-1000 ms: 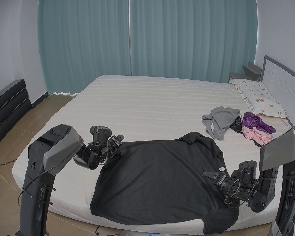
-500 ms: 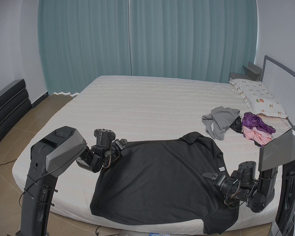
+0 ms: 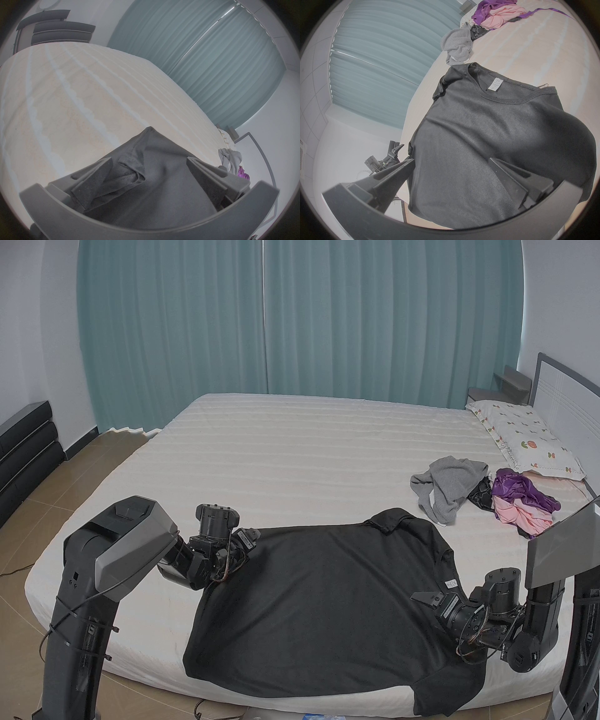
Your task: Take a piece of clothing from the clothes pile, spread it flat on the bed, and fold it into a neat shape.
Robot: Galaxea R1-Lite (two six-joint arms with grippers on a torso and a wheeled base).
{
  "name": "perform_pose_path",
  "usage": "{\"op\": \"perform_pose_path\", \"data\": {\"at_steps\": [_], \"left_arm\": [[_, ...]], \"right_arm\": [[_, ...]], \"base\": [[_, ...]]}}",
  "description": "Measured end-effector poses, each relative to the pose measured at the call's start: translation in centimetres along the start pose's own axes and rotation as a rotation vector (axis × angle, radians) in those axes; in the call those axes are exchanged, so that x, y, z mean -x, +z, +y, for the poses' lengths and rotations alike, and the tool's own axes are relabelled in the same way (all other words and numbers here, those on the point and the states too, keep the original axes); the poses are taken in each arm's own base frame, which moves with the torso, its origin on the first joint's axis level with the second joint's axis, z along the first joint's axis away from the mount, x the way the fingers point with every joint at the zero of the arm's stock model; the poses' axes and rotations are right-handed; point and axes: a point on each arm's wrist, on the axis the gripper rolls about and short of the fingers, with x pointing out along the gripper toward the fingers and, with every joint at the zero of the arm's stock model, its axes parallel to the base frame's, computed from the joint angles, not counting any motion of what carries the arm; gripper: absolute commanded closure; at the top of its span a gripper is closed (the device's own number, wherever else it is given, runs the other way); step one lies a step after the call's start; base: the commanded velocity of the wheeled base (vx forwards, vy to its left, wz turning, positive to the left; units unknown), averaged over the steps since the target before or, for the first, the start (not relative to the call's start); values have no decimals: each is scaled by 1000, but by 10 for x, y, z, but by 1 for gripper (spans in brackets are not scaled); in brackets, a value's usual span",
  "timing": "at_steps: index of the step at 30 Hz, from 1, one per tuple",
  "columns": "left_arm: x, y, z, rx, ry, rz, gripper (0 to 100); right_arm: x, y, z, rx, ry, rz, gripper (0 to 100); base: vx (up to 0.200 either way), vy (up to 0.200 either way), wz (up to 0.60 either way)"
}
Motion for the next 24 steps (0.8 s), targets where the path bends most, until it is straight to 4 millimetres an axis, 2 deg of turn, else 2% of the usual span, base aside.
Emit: {"op": "perform_pose_path", "data": {"at_steps": [14, 24], "left_arm": [[-7, 11, 10, 5, 47, 8, 100], [-9, 53, 12, 81, 4, -111, 100]], "right_arm": [[0, 0, 0, -2, 0, 1, 0], [0, 0, 0, -3, 1, -1, 0]], "base": [[0, 0, 0], [0, 0, 0]]}}
